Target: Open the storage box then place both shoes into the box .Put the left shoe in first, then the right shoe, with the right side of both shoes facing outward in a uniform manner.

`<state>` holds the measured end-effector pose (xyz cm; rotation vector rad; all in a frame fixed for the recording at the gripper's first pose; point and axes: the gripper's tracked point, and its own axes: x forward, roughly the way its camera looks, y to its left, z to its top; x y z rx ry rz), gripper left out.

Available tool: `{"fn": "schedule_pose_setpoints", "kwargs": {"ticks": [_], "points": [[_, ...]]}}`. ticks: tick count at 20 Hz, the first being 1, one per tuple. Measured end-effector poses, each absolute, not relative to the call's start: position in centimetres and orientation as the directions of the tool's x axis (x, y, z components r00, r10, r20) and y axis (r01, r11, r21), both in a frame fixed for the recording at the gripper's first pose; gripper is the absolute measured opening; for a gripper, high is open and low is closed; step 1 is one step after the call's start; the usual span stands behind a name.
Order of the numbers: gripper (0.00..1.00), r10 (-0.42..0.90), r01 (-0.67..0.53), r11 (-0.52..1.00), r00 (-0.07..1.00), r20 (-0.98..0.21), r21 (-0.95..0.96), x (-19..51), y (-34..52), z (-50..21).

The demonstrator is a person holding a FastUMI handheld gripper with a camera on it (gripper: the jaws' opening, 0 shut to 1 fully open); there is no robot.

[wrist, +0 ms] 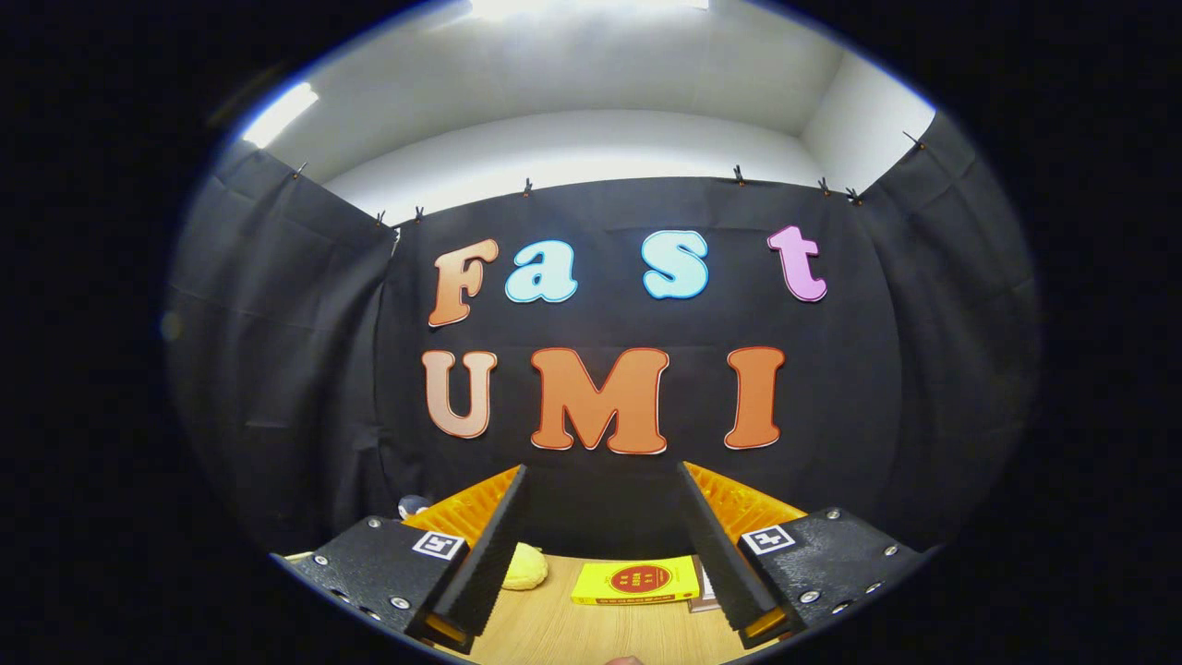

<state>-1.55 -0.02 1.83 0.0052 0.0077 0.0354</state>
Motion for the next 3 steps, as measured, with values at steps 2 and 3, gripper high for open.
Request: {"fn": "schedule_pose_setpoints", "kwargs": {"ticks": [2,3], "points": [[0.93,0.048,-0.048,0.999,0.999,-0.003,-0.004,-1.69,0.38,1.95],[0.93,0.050,-0.050,0.999,0.999,-0.003,-0.011,-1.76,0.51,1.96]]}}
